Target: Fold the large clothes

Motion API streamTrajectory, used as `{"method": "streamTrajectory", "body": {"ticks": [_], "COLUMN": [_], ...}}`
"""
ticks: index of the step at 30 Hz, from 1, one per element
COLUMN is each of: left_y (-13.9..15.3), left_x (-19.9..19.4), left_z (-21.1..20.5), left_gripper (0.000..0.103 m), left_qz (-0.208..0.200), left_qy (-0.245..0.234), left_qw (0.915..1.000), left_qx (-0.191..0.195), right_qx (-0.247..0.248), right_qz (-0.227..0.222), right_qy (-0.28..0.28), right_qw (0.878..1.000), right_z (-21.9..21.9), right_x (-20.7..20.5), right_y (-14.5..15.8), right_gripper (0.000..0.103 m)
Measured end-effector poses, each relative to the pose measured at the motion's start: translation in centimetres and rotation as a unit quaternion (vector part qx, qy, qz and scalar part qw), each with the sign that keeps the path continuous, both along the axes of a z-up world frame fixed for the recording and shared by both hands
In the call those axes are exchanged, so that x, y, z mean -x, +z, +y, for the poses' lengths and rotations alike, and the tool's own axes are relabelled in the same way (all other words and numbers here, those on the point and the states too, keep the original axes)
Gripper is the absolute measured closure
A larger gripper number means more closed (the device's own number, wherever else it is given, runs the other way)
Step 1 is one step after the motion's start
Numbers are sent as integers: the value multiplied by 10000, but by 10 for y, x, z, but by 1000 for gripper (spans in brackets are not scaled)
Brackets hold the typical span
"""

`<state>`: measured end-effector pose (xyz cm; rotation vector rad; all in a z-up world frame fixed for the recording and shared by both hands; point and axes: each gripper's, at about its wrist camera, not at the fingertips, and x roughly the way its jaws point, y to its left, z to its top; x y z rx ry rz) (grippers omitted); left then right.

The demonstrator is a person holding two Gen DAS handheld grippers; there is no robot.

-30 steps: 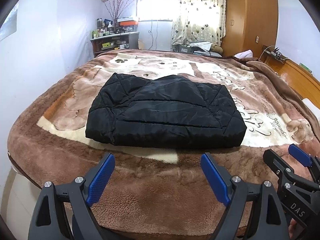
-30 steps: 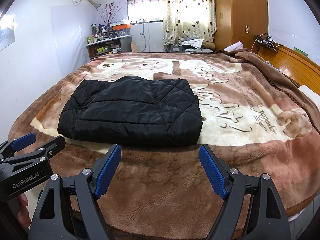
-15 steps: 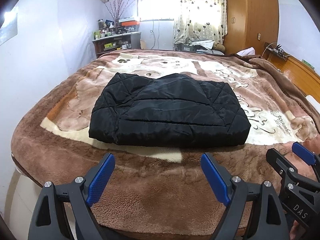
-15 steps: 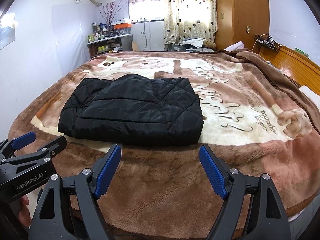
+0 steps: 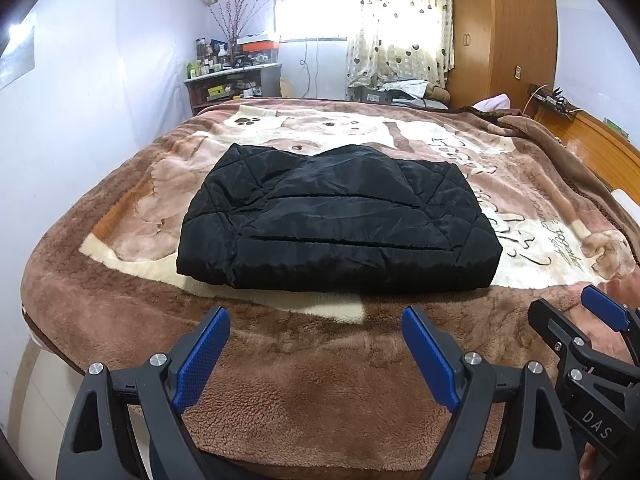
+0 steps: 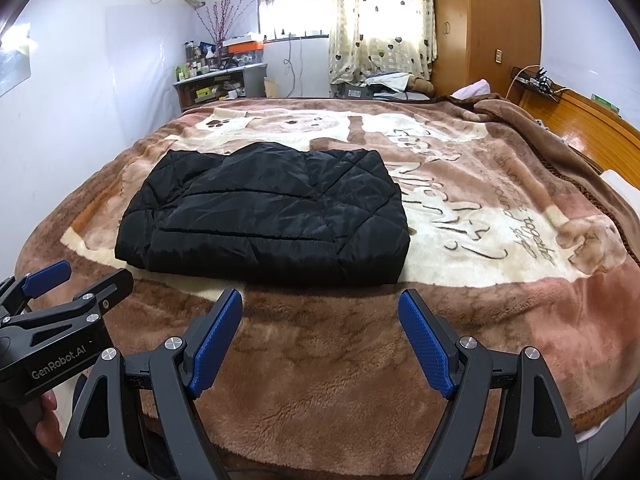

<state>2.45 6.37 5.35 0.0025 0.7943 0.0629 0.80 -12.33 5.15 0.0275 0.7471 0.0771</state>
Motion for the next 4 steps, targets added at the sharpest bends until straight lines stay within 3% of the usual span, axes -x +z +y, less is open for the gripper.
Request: {"method": "streamTrajectory", "body": {"ticks": [4], "left_y": [-1], "left_x": [0], "left_z": [-1], "left_gripper": [15], "left_qz": [9], "left_qy": [15], "left_qw": [10000], "left_qx": [-20], "right_qx": [1], "right_qz": [6], "right_qy": [3], "right_qw": [10000], "right_z": [0], "right_x": [0], "right_y": [0], "right_gripper": [23]}}
